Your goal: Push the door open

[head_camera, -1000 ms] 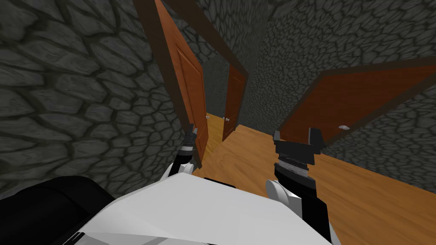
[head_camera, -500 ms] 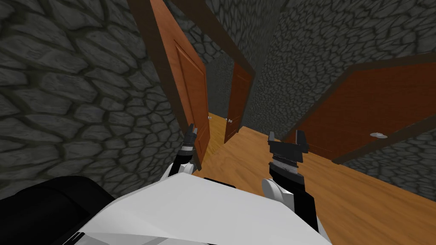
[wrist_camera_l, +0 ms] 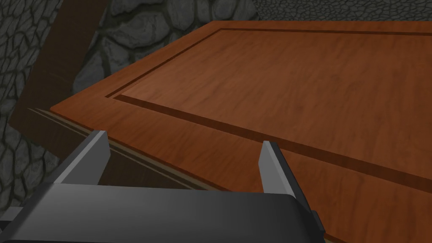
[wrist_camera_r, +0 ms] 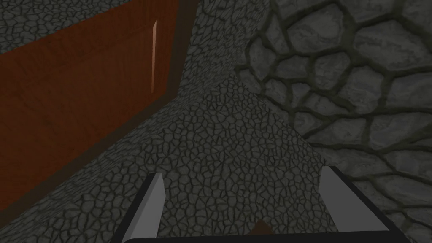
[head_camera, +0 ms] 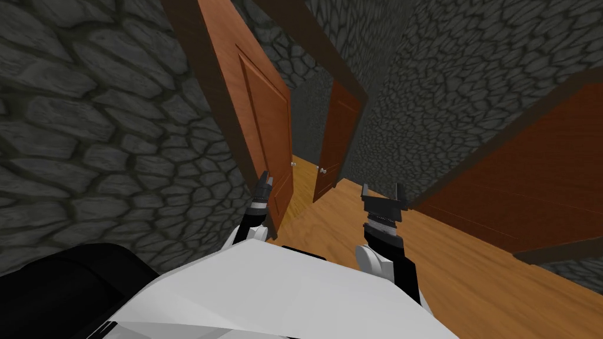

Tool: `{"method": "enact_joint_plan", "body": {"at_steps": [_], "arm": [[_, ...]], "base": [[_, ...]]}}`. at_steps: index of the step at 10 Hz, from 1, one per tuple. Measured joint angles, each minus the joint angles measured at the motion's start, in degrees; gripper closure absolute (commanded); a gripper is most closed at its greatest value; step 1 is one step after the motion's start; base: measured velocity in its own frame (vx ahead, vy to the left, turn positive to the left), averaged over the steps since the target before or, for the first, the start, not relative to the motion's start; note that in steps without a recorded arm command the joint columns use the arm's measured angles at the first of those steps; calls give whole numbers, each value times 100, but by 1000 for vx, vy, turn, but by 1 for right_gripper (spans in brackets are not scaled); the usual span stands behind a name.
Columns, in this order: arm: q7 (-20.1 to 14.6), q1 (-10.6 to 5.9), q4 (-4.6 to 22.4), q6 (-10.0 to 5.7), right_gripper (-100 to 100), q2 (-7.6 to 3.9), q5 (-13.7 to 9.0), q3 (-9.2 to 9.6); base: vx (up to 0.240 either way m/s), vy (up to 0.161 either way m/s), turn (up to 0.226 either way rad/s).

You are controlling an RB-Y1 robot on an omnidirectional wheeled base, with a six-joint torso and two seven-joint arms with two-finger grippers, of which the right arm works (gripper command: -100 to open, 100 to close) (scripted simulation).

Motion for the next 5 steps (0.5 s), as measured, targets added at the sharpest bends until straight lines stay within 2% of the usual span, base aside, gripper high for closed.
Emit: {"method": "enact_joint_plan", "body": {"at_steps": [1, 2, 5], "arm": [[-64, -43, 120, -40, -100, -34, -82, 49], [-127, -74, 260, -110, -100, -61, -167, 131], [-372, -154, 663, -309, -100, -163, -488, 382]], "base": [[124, -130, 197], [144, -136, 302], [133, -123, 199]]}}
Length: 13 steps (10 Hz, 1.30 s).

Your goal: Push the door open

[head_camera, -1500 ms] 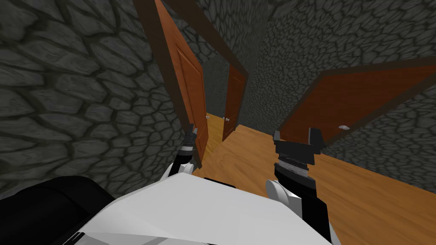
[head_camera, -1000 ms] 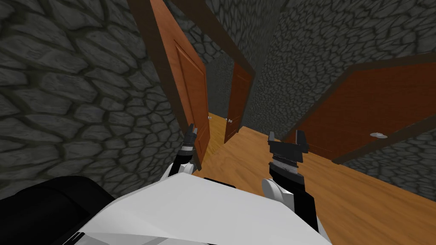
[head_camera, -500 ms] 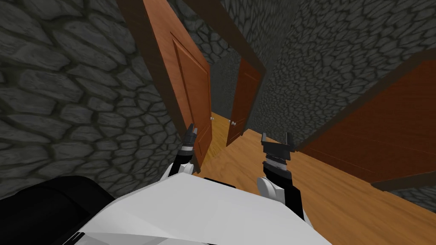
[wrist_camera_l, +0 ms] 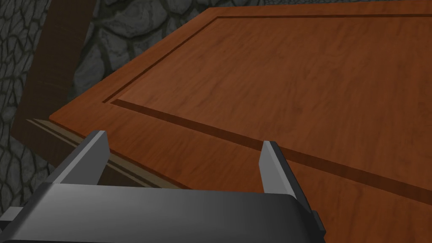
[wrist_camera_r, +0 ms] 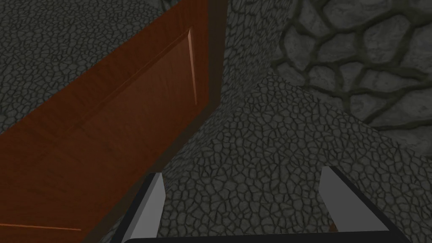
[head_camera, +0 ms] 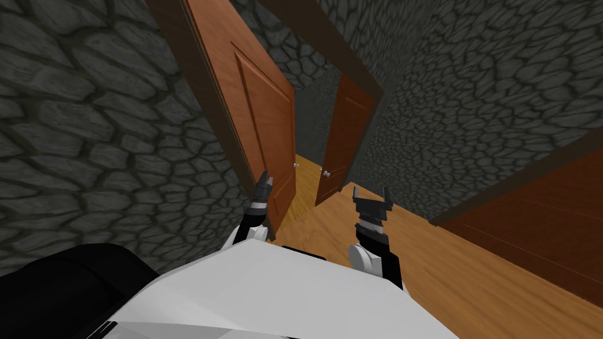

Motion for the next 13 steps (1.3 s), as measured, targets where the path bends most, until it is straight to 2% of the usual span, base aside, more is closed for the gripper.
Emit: {"method": "enact_joint_plan", "body": {"at_steps": [6, 10, 11, 13], "arm": [[-447, -155, 724, -341, -100, -170, -585, 443], [-785, -294, 1259, -576, -100, -292, -1029, 745], [-865, -357, 1383, -606, -100, -312, -1141, 796], [-945, -382, 1526, -657, -100, -313, -1288, 939]], "base": [[109, -117, 204], [92, -156, 223], [57, -128, 161], [39, -92, 155]]}}
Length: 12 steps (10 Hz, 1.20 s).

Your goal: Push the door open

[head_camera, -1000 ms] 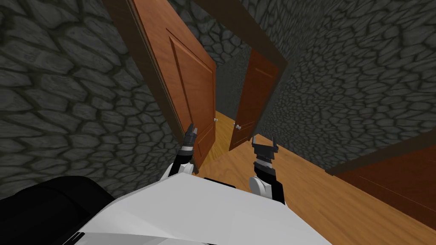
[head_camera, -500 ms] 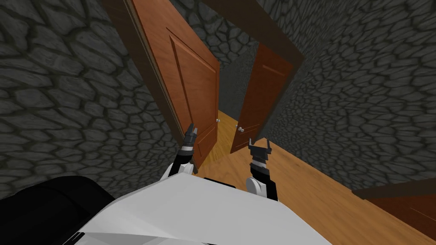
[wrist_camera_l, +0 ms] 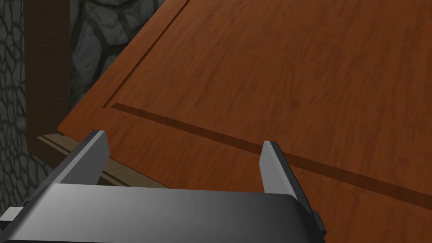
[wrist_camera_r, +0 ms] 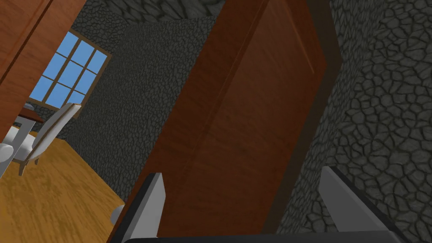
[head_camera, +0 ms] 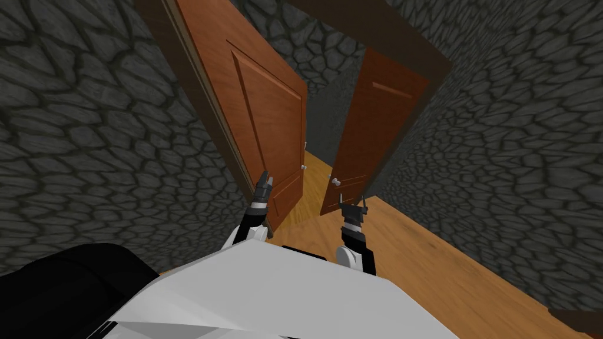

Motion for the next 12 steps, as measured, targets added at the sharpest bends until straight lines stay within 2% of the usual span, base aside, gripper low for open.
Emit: {"method": "enact_joint_plan", "body": {"at_steps": [3, 4, 6, 9, 12], "arm": [[-237, -111, 433, -213, -100, -66, -284, 224], [-329, -97, 518, -262, -100, -117, -414, 311], [-420, -190, 716, -321, -100, -120, -538, 390], [-668, -293, 1146, -518, -100, -181, -863, 644], [-865, -383, 1460, -643, -100, -232, -1129, 821]], "base": [[70, -148, 236], [69, -132, 120], [45, -112, 181], [53, -166, 228], [43, -130, 201]]}}
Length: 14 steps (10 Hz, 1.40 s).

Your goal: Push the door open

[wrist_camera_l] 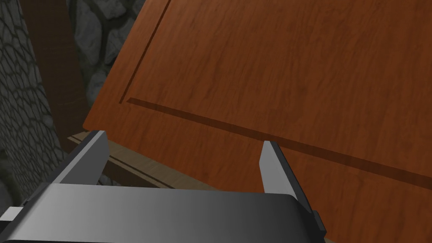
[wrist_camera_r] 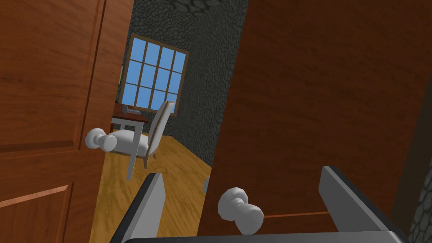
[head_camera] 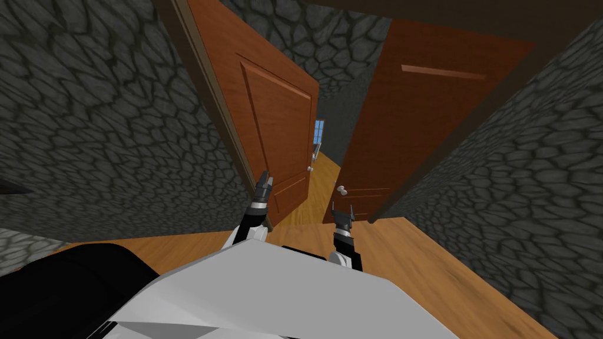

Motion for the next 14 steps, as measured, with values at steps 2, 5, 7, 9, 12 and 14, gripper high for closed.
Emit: {"method": "enact_joint_plan", "body": {"at_steps": [2, 5, 7, 9, 12, 14], "arm": [[-154, -58, 253, -117, -100, -37, -209, 159], [-373, -182, 659, -279, -100, -71, -533, 386], [-512, -200, 854, -388, -100, -114, -700, 530], [-667, -267, 1114, -512, -100, -144, -860, 661], [-897, -379, 1506, -671, -100, -190, -1174, 882], [-1052, -430, 1743, -780, -100, -228, -1393, 1039]], "base": [[27, -153, 161], [24, -180, 243], [21, -131, 140], [24, -168, 250], [11, -178, 210], [8, -222, 208]]}}
